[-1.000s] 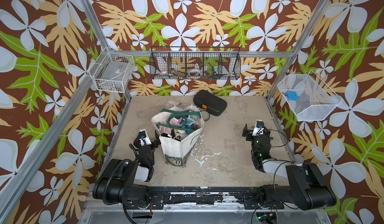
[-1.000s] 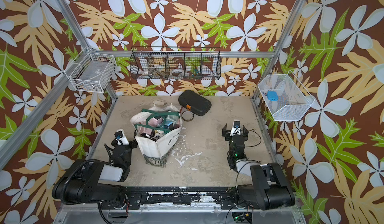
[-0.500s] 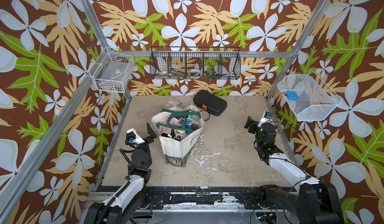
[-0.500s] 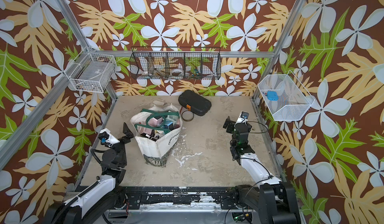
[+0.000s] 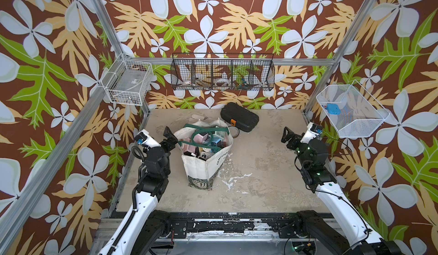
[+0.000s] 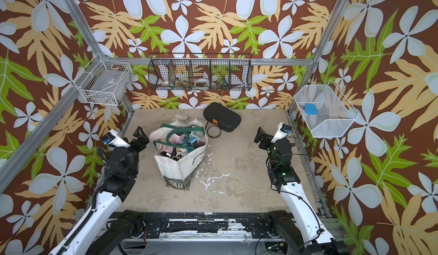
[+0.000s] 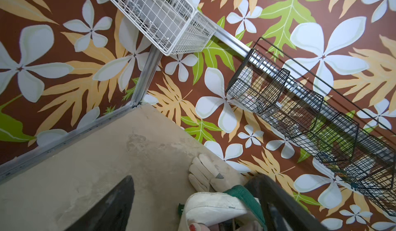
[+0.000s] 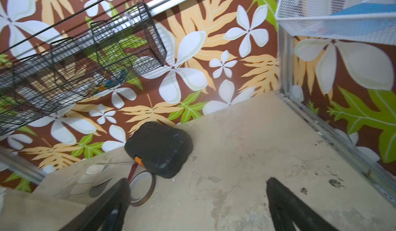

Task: Take out the pencil sharpeners from the tote bags
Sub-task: Pick up the canvas bag from the center of the board.

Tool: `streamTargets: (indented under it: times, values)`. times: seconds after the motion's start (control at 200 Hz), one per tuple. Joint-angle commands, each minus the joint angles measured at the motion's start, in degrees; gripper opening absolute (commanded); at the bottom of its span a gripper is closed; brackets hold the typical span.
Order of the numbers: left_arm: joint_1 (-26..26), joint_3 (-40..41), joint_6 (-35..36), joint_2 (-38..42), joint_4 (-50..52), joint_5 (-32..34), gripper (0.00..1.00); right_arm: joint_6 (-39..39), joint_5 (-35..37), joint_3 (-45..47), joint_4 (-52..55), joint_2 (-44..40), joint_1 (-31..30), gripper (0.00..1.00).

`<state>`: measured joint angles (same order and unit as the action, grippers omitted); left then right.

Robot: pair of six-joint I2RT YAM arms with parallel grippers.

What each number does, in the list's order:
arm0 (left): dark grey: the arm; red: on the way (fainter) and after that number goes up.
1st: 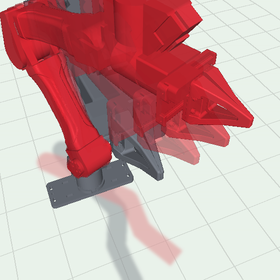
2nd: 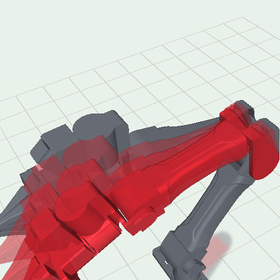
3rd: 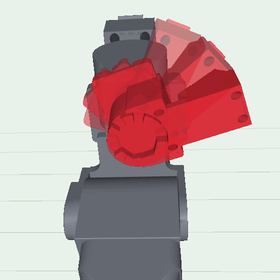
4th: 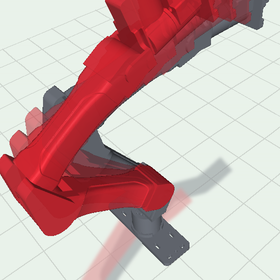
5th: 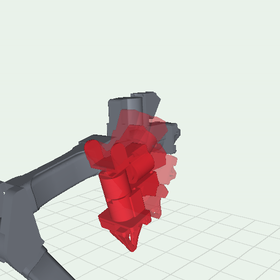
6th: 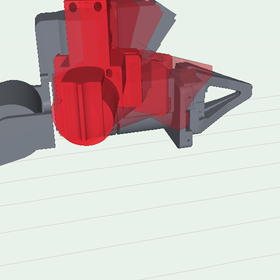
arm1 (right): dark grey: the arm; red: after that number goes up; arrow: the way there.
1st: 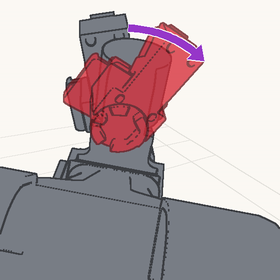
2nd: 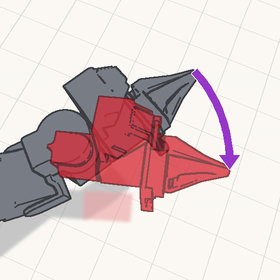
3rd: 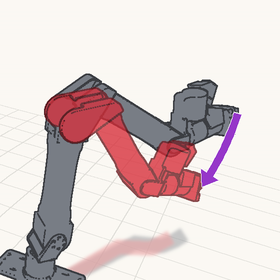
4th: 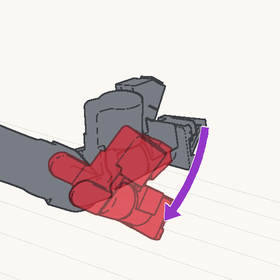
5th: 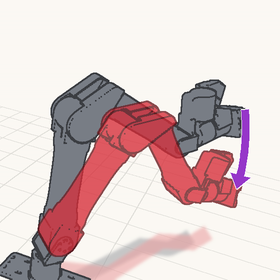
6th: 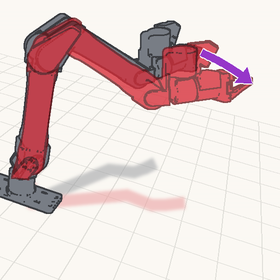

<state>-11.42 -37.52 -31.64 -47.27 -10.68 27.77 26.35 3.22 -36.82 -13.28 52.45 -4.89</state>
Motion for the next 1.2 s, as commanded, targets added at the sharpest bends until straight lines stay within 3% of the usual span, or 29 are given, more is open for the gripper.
streamTargets:
  times: [0.0, 0.08, 0.15, 0.265, 0.355, 0.636, 0.781, 0.941, 1.191]
  values:
    - [0.36, -10.35, -4.84, -5.28, 18.97, -2.97, 0.88, 3.12, -10.41, -2.41, 3.12, 0.9, -0.01, 0.96]
    - [2.9, -19.62, -3.88, -10.48, 29.34, -6.23, 0.86, 3.91, -14.58, -5.68, 6.32, 3.08, -1.37, 0.92]
    - [4.27, -26.25, -0.62, -14.43, 37.32, -7.25, 0.85, 2.35, -13.85, -8.93, 9.72, 4.96, -5.01, 0.91]
    - [6.05, -29.74, 6.27, -17.82, 42.73, -7.57, 0.86, -0.1, -12.63, -13.54, 12.79, 8.75, -11.75, 0.91]
    - [9.35, -28.32, 6.39, -18.61, 43.19, -8.37, 0.86, 0.04, -11.0, -16.9, 14.63, 12.31, -16.23, 0.91]
    - [16.35, -24.64, 5.19, -25.02, 39.55, -22.87, 0.81, 0.02, -7.06, -29.46, 18.94, 28.15, -29.57, 0.88]
    - [17.48, -23.02, 5.27, -23.03, 37.36, -24.86, 0.81, 0.81, -7.21, -36.09, 23.2, 36.59, -31.8, 0.82]
    - [18.1, -21.81, 5.29, -21.22, 36.42, -26.38, 0.81, 0.53, -3.52, -35.77, 23.7, 37.43, -32.18, 0.79]
    - [18.19, -19.54, 5.62, -19.14, 34.83, -30.43, 0.82, 0.68, -7.46, -36.93, 25.03, 39.99, -32.17, 0.51]
